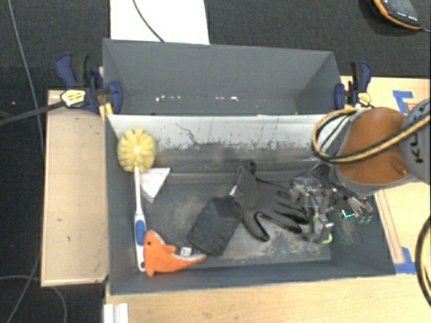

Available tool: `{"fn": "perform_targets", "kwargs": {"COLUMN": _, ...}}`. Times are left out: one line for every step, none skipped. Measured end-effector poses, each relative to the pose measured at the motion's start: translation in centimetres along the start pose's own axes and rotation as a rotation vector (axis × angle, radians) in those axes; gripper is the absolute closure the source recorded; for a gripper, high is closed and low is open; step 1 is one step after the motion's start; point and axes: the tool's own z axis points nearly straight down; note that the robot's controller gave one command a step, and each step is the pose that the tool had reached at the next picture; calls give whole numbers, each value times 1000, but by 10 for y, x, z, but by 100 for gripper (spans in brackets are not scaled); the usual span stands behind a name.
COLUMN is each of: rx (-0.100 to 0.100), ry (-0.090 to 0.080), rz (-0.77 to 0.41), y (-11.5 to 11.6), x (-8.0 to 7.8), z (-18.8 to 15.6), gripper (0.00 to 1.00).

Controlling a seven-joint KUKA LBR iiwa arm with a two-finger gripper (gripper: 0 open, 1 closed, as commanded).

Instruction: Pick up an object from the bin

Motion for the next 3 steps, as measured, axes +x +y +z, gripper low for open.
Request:
{"fn": "perform_targets", "kwargs": {"rx": 1, "ry": -4, "rz": -139, "y": 14, "x": 8, "z": 8, "gripper": 100}}
{"fn": "perform_targets", "kwargs": {"rx": 1, "ry": -4, "rz": -139, "y": 14, "x": 8, "z": 8, "gripper": 100}}
{"fn": "perform_targets", "kwargs": {"rx": 4, "ry": -7, "rz": -416, "y": 42, "x": 18, "z": 7, "gripper": 100}}
